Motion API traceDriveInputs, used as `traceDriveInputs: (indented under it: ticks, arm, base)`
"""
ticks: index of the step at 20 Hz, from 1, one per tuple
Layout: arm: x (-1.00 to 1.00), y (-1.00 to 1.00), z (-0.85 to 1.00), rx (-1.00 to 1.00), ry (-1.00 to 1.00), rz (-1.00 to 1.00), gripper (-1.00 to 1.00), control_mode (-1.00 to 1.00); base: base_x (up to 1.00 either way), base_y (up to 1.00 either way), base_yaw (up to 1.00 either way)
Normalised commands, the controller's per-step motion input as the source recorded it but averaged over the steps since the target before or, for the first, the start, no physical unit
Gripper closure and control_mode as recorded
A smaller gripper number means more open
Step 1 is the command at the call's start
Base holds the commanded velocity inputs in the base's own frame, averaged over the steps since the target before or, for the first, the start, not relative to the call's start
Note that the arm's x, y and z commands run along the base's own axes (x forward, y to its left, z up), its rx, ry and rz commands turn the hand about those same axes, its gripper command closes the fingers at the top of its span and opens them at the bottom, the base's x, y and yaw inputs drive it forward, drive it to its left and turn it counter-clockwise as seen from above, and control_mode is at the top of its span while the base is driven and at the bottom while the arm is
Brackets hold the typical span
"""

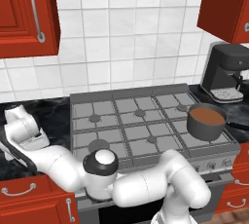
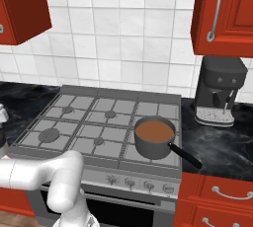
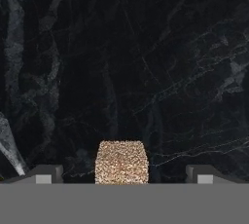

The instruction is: Pick up the sugar cube(s) and place them in the saucepan with hot chocolate.

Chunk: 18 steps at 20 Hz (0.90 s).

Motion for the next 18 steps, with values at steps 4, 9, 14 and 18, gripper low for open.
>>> traceDriveInputs:
  ticks: [4, 9, 14, 18]
  arm:
    - [0.00, 0.00, -0.47, 0.00, 0.00, -0.01, -1.00, -1.00]
    - [0.07, 0.07, -0.17, 0.00, 0.00, 0.00, -1.00, -1.00]
    - [0.19, 0.05, -0.11, 0.00, 0.00, 0.00, -1.00, -1.00]
    - [0.15, 0.00, -0.11, 0.00, 0.00, 0.00, -1.00, -1.00]
  base:
    - [0.00, 0.00, 0.00]
    - [0.00, 0.00, 0.00]
    - [0.00, 0.00, 0.00]
    - [0.00, 0.00, 0.00]
